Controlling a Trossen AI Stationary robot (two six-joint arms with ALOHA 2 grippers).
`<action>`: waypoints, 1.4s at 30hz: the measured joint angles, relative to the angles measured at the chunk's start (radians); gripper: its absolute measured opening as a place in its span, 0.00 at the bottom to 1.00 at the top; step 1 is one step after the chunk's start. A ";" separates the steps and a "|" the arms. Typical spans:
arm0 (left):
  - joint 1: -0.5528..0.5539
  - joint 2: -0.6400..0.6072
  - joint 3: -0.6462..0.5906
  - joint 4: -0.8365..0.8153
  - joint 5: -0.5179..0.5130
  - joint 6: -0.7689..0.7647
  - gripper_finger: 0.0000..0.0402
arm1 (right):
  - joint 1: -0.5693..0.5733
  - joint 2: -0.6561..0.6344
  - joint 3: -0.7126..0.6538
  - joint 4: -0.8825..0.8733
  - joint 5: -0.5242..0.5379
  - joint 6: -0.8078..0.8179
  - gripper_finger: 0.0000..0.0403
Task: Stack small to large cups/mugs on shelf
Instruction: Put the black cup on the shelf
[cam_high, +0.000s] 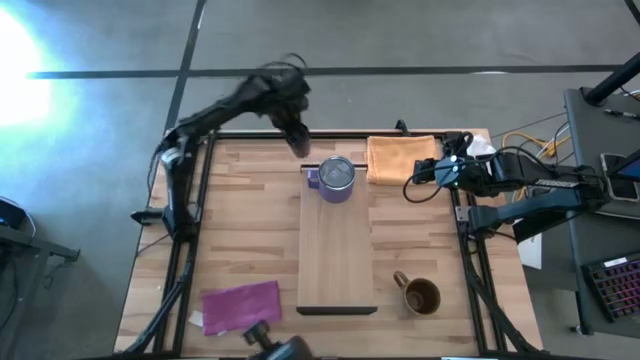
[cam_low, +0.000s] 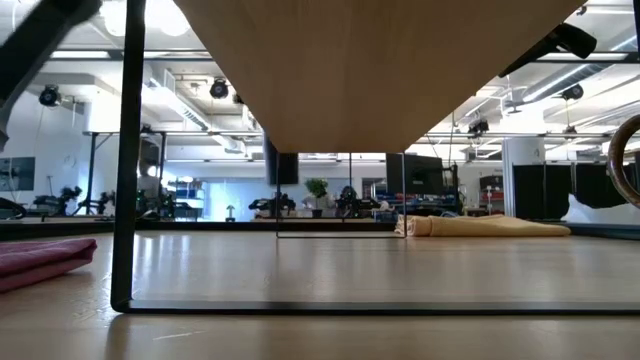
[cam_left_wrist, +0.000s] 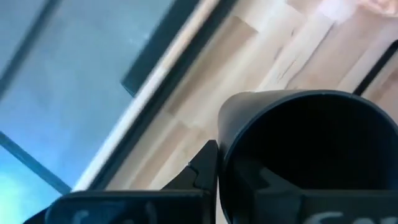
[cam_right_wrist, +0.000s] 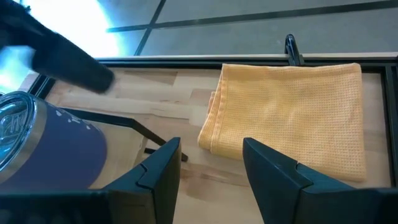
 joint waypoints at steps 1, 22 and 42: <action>0.000 -0.035 0.000 -0.018 -0.011 -0.002 0.00 | 0.000 0.000 0.000 0.000 0.000 0.000 0.41; -0.547 -0.439 -0.039 -0.318 0.072 -0.300 0.00 | 0.002 0.150 0.008 0.283 -0.197 -0.158 0.41; -0.847 -0.287 -0.029 -0.073 0.145 -0.279 0.00 | 0.398 0.365 0.133 0.217 -0.218 0.184 0.39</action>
